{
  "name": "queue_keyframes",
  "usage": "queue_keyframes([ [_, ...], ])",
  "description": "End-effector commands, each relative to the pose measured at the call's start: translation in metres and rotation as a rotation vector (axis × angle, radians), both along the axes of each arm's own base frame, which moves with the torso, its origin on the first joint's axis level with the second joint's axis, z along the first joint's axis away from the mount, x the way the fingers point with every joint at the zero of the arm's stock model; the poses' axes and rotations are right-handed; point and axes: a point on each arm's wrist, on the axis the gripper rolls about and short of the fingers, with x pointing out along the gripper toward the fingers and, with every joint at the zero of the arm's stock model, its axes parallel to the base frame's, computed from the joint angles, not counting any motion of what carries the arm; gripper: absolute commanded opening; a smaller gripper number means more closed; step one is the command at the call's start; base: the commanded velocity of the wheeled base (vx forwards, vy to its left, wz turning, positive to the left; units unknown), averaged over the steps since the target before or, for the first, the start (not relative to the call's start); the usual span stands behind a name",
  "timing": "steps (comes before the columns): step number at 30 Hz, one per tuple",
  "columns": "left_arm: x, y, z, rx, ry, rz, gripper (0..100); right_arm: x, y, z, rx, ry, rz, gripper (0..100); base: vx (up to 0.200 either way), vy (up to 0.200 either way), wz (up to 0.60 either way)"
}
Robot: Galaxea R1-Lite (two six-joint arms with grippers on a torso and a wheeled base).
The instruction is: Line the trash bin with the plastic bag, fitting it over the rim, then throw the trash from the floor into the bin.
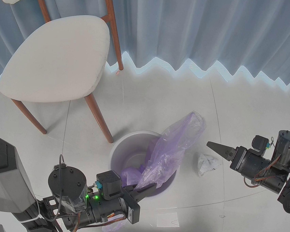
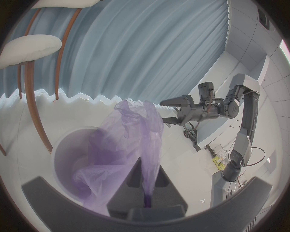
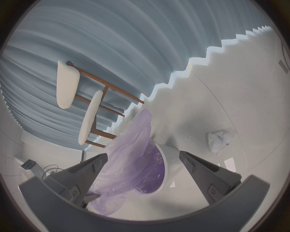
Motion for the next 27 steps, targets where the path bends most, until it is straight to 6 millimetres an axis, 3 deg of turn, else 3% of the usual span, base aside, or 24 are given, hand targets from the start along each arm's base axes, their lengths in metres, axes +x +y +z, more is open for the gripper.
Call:
queue_keyframes([
  [1, -0.009, -0.006, -0.009, 0.030, 0.025, -0.035, 0, 0.011, 0.004, -0.018, 0.007, 0.037, -0.009, 100, 0.000, 0.000, 0.00],
  [14, -0.019, -0.012, -0.018, 0.062, 0.049, -0.078, 0, 0.032, 0.013, -0.035, 0.129, -0.134, -0.089, 100, 0.000, 0.000, 0.00],
  [27, -0.016, -0.012, -0.016, 0.057, 0.038, -0.037, 0, 0.027, 0.020, -0.062, 0.076, -0.041, -0.064, 100, 0.000, 0.000, 0.00],
])
